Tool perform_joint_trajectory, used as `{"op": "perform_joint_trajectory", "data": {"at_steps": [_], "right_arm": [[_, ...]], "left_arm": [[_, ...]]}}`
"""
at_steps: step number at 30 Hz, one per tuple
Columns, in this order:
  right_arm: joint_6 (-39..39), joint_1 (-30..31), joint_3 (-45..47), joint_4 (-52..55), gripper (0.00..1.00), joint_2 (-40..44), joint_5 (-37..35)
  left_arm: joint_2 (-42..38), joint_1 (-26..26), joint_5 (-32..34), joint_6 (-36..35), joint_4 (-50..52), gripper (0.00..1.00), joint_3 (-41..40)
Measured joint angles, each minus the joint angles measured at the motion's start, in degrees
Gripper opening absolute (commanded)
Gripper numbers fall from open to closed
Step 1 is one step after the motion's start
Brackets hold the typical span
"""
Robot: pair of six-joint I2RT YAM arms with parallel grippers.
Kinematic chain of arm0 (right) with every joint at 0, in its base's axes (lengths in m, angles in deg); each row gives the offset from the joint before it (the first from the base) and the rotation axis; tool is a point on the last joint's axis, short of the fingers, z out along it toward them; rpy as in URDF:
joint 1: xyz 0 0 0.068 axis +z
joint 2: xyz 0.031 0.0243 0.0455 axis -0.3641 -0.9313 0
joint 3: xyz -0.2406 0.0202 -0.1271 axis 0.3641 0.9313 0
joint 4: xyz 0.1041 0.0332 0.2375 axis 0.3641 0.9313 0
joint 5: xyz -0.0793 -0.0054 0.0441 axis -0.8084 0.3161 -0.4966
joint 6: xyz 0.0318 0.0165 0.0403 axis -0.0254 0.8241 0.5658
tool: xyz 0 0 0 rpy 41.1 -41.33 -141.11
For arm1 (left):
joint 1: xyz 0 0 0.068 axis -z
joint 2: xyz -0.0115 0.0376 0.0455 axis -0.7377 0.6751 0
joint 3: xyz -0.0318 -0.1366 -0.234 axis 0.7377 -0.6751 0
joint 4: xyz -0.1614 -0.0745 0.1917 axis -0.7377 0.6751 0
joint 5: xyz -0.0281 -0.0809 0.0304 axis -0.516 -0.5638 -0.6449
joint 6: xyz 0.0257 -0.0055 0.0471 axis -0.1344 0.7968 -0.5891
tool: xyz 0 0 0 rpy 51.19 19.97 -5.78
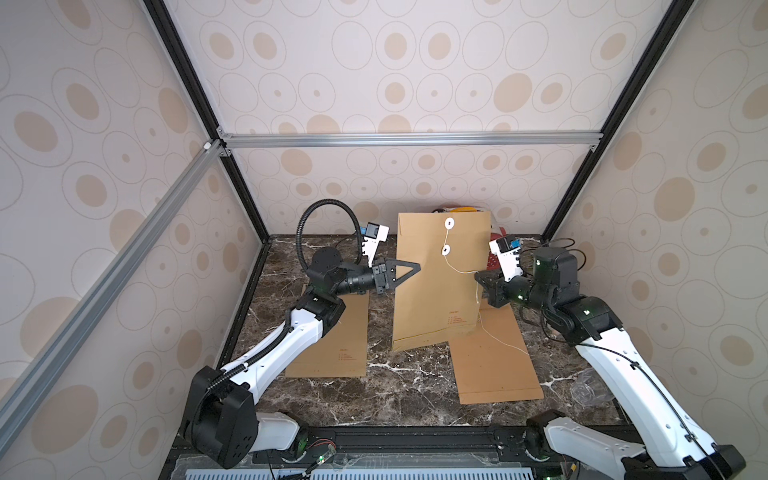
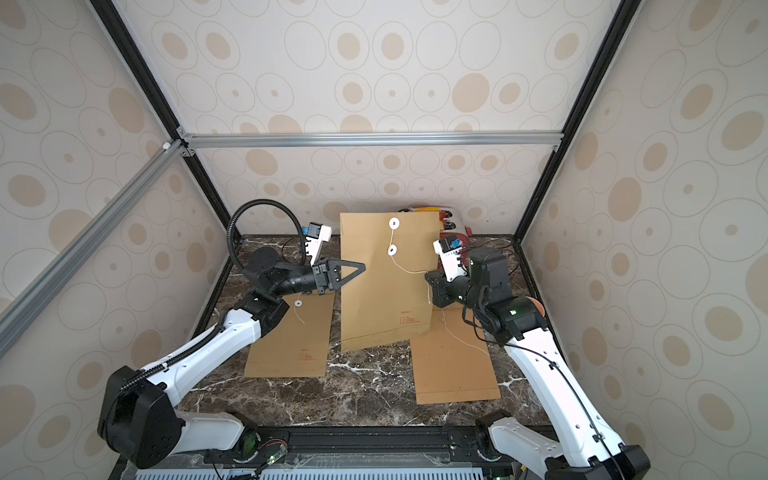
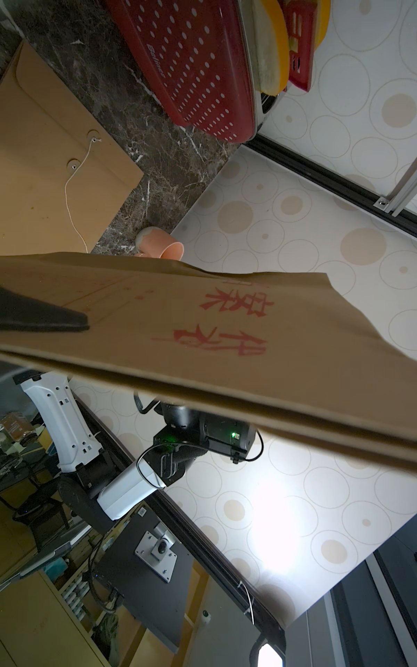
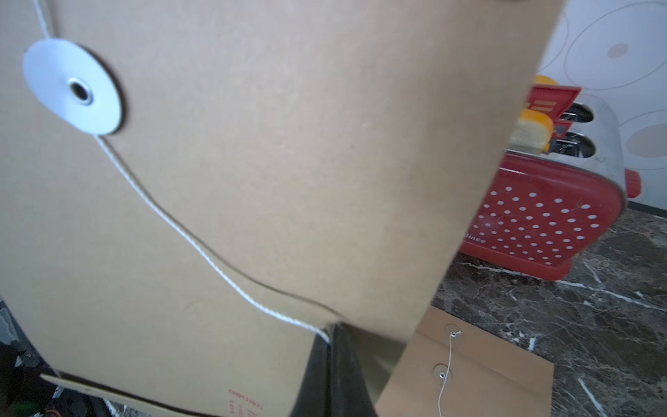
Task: Close the mouth of the file bag
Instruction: Close the file bag.
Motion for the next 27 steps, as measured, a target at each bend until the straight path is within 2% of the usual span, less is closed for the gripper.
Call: {"op": "perform_joint_trajectory", "data": {"at_steps": [13,27], "right_arm": [[-4.8,-2.9,-13.5,7.8,0.0,-7.6,-1.7],[-7.0,-3.3,-25.1,13.0,0.0,-14.0,-3.6]], "left_arm": [[0.0,0.0,0.0,-0.5,0.5,0.0,0.0],[0.0,0.0,0.0,-0.9,0.9,0.0,0.0]]}}
